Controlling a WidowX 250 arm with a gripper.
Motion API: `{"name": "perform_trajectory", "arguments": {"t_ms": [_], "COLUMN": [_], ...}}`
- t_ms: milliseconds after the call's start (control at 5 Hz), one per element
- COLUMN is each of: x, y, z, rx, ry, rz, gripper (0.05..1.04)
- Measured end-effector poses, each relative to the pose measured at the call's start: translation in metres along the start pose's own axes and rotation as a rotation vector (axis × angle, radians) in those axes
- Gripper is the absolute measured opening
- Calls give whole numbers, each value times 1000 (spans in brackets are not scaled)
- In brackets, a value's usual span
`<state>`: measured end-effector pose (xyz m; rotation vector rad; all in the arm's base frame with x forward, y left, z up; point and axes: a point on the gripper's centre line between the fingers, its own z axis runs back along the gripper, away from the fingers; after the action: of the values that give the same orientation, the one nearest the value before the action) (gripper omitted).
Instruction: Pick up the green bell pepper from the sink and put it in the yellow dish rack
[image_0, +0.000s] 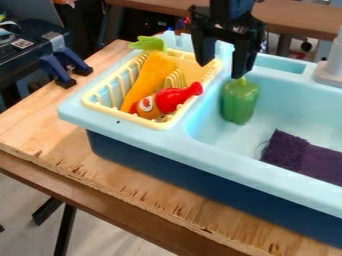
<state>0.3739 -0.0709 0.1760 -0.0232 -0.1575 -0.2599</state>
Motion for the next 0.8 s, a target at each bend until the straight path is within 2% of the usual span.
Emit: {"name": "perform_trajectory", "arguments": {"t_ms": [600,800], "x": [19,23], "y": [-9,-9], "z": [-17,-22], "rx": [13,14], "ry": [35,42], "rz": [-3,1], "gripper": [1003,950]}}
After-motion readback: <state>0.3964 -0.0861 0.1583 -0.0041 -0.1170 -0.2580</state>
